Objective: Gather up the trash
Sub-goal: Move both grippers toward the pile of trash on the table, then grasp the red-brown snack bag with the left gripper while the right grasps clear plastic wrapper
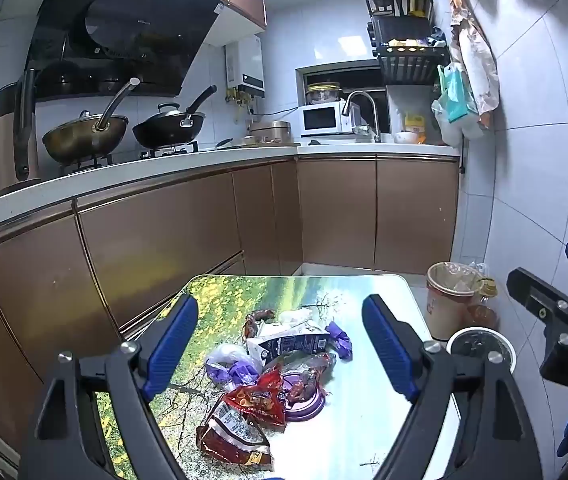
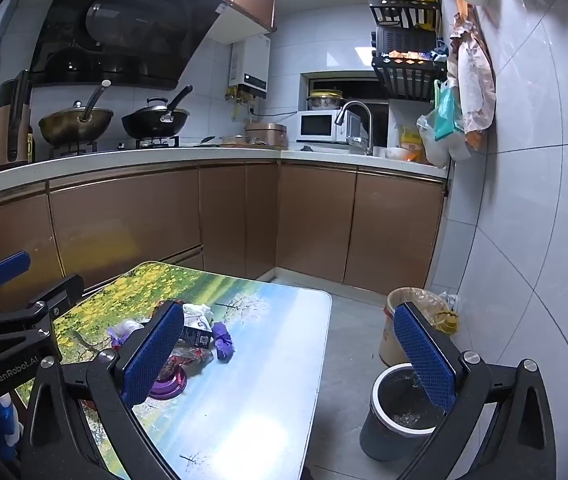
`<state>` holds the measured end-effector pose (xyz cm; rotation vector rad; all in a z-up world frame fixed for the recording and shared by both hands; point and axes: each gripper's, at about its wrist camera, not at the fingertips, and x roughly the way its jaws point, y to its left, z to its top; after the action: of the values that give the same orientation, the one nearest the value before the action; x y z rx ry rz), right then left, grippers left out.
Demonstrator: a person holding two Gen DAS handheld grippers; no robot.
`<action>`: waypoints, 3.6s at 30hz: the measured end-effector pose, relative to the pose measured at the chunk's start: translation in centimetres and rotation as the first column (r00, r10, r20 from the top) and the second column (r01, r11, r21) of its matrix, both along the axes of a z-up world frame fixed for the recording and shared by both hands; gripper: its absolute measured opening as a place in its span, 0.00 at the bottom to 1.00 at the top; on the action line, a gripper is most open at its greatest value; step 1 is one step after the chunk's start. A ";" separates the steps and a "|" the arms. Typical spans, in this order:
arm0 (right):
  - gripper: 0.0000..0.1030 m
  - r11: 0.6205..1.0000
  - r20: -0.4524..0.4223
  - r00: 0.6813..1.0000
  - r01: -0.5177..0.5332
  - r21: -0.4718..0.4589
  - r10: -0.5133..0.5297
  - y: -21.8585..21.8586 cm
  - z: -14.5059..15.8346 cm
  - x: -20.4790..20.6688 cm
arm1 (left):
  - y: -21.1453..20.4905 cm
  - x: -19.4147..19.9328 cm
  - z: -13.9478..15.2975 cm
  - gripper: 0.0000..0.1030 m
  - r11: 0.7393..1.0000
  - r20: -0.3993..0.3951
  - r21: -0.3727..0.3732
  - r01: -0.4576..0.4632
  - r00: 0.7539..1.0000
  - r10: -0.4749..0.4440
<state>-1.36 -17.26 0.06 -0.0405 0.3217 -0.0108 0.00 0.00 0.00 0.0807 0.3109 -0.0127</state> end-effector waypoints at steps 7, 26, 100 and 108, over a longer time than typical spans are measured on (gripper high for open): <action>1.00 1.000 -0.001 1.000 -0.011 0.001 0.011 0.0 -0.1 0.4 | 0.4 0.6 -0.3 0.81 1.000 -0.016 -0.005 -0.008 1.000 0.008; 1.00 0.999 -0.006 0.999 -0.048 0.022 0.048 0.2 -0.7 2.1 | 1.2 2.4 -1.5 0.81 1.000 -0.058 0.005 0.004 0.998 -0.004; 0.43 0.784 -0.561 0.599 -0.194 0.590 0.571 9.6 -19.3 23.3 | 14.0 10.6 -18.7 0.25 0.977 -0.586 -0.202 0.073 0.790 -0.180; 0.19 0.781 -0.545 0.598 -0.243 0.575 0.588 9.6 -18.7 22.0 | 14.2 9.8 -17.5 0.12 0.976 -0.564 -0.212 0.045 0.811 -0.160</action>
<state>20.61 -7.67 -18.68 0.3572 1.0906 0.5936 9.76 14.24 -17.54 -0.1016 0.9194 -0.1789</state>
